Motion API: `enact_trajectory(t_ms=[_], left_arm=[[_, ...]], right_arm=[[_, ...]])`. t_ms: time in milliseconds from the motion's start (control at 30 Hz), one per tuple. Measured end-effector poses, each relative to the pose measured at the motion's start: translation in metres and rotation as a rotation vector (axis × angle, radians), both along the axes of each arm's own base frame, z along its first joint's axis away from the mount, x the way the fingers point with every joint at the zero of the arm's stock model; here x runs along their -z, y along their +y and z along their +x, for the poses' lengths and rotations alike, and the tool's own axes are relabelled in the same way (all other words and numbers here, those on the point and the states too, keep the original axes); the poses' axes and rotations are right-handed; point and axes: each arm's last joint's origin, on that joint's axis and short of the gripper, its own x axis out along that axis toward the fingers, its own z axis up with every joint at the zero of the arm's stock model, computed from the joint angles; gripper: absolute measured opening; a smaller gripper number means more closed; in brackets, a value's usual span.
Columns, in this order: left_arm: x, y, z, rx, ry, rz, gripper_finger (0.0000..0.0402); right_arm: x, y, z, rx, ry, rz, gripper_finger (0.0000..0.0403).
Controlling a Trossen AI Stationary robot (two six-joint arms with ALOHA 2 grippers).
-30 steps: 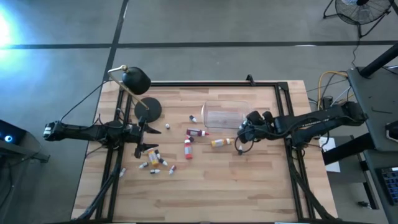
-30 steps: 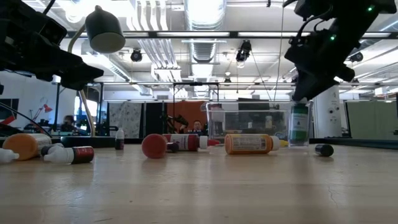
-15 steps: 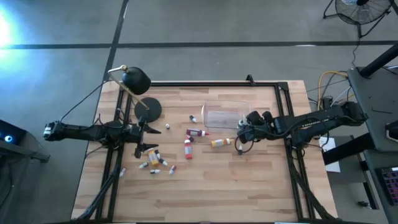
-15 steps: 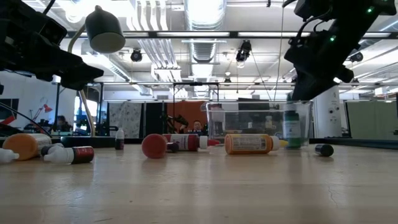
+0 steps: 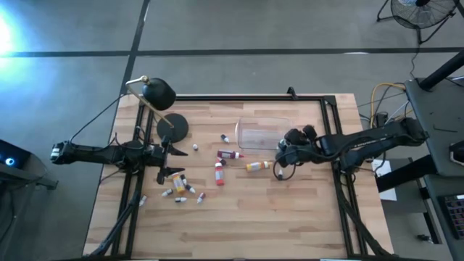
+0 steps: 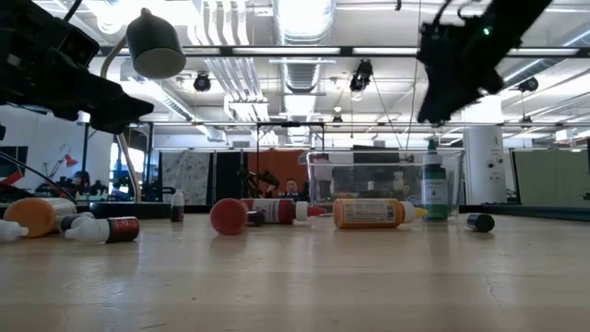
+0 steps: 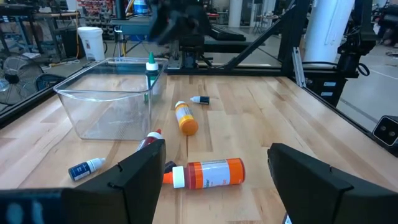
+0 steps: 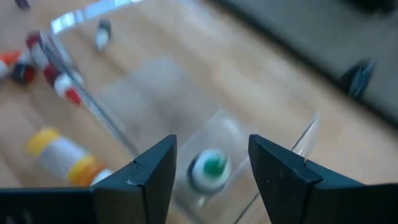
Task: Pick & Place food coloring
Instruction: Put the large right yellow food coloring bottle into the transparent bin
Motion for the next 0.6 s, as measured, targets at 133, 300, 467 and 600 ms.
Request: enact_trajectory(t_ms=[133, 300, 467, 600], left_arm=[[0.000, 0.000, 0.000, 0.000, 0.000, 0.000, 0.0257], [0.000, 0.000, 0.000, 0.000, -0.001, 0.000, 0.0257], [0.000, 0.000, 0.000, 0.000, 0.000, 0.000, 0.0257], [0.000, 0.000, 0.000, 0.000, 0.000, 0.000, 0.0257]], right_arm=[[-0.026, 0.005, 0.011, -0.178, 0.039, -0.090, 0.0194], [-0.022, 0.024, 0.032, -0.647, 0.091, 0.048, 0.0194], [0.015, 0.041, 0.047, -0.732, 0.258, 0.155, 0.0194], [0.042, 0.050, 0.059, -0.723, 0.365, 0.192, 0.0194]])
